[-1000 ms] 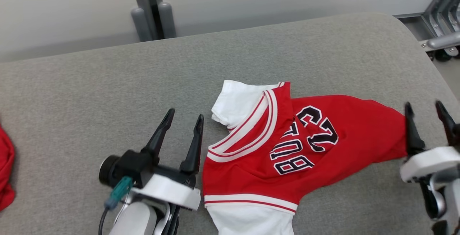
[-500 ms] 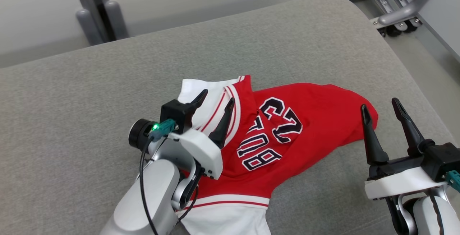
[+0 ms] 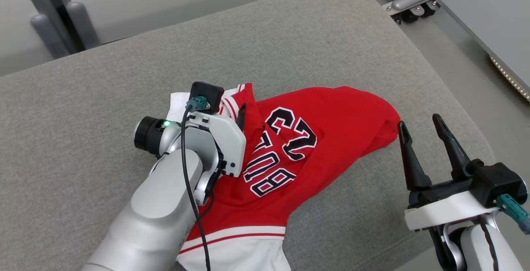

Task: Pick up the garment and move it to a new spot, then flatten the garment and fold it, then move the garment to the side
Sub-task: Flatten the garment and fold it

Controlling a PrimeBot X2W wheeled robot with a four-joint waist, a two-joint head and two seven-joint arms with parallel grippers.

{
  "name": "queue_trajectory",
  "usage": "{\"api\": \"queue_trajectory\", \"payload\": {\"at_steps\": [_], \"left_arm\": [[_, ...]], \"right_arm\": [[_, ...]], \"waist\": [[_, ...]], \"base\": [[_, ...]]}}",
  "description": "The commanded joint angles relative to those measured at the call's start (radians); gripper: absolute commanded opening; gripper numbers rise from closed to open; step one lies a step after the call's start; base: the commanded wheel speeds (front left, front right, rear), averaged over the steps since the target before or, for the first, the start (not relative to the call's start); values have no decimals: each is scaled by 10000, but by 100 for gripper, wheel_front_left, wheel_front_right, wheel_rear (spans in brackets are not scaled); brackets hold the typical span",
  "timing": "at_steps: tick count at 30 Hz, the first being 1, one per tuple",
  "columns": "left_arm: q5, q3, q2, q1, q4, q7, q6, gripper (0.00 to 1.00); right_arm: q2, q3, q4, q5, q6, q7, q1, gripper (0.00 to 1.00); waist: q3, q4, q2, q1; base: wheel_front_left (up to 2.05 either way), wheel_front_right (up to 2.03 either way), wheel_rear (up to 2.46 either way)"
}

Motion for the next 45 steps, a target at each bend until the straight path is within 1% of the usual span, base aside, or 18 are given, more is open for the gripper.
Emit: {"api": "queue_trajectory", "payload": {"at_steps": [1, 3, 5, 9, 10, 11, 14, 18, 22, 25, 29, 33, 38, 41, 45], "left_arm": [[-59, -48, 51, -189, 227, 34, 81, 100], [-172, -112, 54, -330, 671, 137, 136, 100], [-305, -174, 49, -435, 1037, 183, 104, 100], [-605, -364, 49, -617, 1648, 134, -98, 100], [-671, -446, 51, -648, 1777, 118, -208, 100], [-742, -499, 52, -686, 1896, 82, -274, 0], [-1073, -676, 48, -837, 2104, -312, -546, 0], [-1473, -779, 52, -1022, 2067, -879, -751, 0], [-1741, -844, 41, -1252, 1840, -1475, -928, 0], [-1937, -932, 46, -1619, 1510, -2126, -1160, 0], [-2213, -887, 46, -2349, 1113, -2703, -1497, 0], [-2278, -764, 68, -3232, 951, -3040, -1958, 0], [-2129, -722, 311, -4323, 682, -3405, -2359, 0], [-2022, -720, 465, -4922, 477, -3664, -2520, 0], [-1890, -742, 638, -5596, -11, -3913, -2652, 0]], "right_arm": [[-7, 30, 22, 56, -1, -22, -51, 100], [19, 89, 54, 88, -1, -22, -81, 100], [32, 117, 65, 100, -1, -22, -107, 100], [51, 206, 93, 163, -1, -22, -155, 100], [52, 220, 100, 170, 1, -22, -166, 100], [47, 228, 98, 177, 1, -22, -181, 100], [-35, 133, 73, 170, -1, -22, -197, 100], [-51, 56, 80, 117, 1, -21, -154, 100], [-48, 73, 104, 109, 1, -22, -151, 100], [-32, 118, 111, 108, 1, -23, -161, 100], [-17, 272, 137, 125, -1, -21, -245, 100], [-47, 289, 137, 128, 1, -23, -260, 100], [-51, 204, 216, 119, -1, -23, -121, 100], [-46, 140, 254, 95, 1, -21, -30, 100], [-26, 43, 292, 58, 1, -23, 7, 100]], "waist": [[37, -104, -1, 0], [54, -200, -1, 0], [76, -266, -1, 0], [112, -390, -1, 0], [116, -409, -1, 0], [116, -426, -1, 0], [60, -384, -1, 0], [-44, -238, -1, 0], [-131, -120, -1, 0], [-213, -48, -1, 0], [-383, -129, -1, 0], [-575, -305, -1, 0], [-824, -477, -1, 0], [-923, -449, -1, 0], [-1032, -226, -1, 0]], "base": [[0, 0, 0], [0, 0, 0], [0, 0, 0], [0, 0, 0], [0, 0, 0], [0, 0, 0], [0, 0, 0], [0, 0, 0], [0, 0, 0], [0, 0, 0], [0, 0, 0], [0, 0, 0], [0, 0, 0], [0, 0, 0], [0, 0, 0]]}}
